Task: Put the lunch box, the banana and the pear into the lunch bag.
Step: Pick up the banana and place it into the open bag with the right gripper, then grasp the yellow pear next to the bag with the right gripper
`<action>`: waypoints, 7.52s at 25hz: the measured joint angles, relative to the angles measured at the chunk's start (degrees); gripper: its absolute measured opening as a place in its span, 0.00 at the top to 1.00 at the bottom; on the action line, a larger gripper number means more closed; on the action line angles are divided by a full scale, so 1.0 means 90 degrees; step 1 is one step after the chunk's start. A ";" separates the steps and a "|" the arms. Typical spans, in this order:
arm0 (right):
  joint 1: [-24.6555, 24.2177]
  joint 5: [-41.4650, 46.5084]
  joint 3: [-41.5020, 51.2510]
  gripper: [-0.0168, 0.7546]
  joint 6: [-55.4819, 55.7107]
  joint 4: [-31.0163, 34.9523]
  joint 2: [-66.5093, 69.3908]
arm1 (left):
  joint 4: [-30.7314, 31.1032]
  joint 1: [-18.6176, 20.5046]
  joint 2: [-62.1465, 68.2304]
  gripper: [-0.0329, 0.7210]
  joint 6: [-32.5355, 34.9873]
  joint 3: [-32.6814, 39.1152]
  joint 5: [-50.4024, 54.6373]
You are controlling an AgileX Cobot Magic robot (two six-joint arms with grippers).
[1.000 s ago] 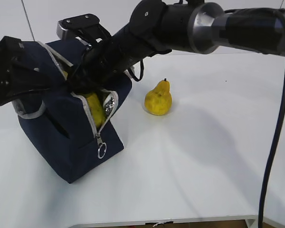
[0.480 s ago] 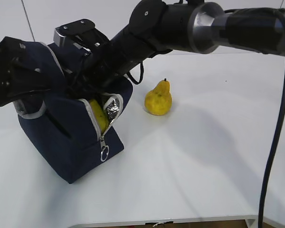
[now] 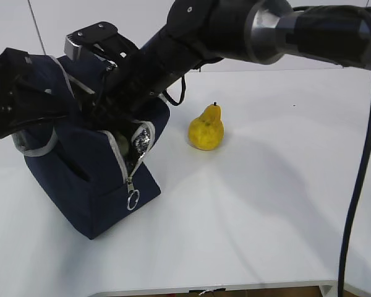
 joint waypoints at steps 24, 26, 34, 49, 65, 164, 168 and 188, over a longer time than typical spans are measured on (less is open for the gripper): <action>-0.0054 0.2600 -0.2293 0.39 0.0751 -0.2386 -0.0427 | 0.0013 0.0000 0.0000 0.95 0.0000 0.0000 0.0000; -0.0084 0.2600 -0.2319 0.39 0.0838 -0.2626 -0.0620 | 0.0013 0.0000 0.0000 0.95 0.0025 0.0000 0.0000; -0.0961 0.2649 -0.2319 0.39 0.1748 -0.2996 -0.1000 | 0.0036 0.0000 0.0000 0.95 0.0061 0.0000 0.0000; -0.3220 0.2625 -0.0382 0.39 0.1217 -0.0729 -0.1670 | 0.0051 0.0000 0.0000 0.95 0.0075 0.0000 -0.0012; -0.3220 0.1316 0.2061 0.39 -0.1413 0.0866 -0.1681 | 0.0051 0.0000 0.0000 0.95 0.0179 0.0000 -0.0021; -0.2954 -0.0351 0.3290 0.24 -0.6652 0.6362 -0.0008 | 0.0051 0.0000 0.0000 0.95 0.0576 0.0000 -0.0149; -0.2940 -0.0410 0.3290 0.24 -0.6629 0.6362 -0.0008 | 0.0051 0.0000 0.0000 0.95 0.0576 0.0000 -0.0149; -0.2940 -0.0435 0.3290 0.26 -0.6601 0.6362 -0.0004 | 0.0051 0.0000 0.0000 0.95 0.0576 0.0000 -0.0154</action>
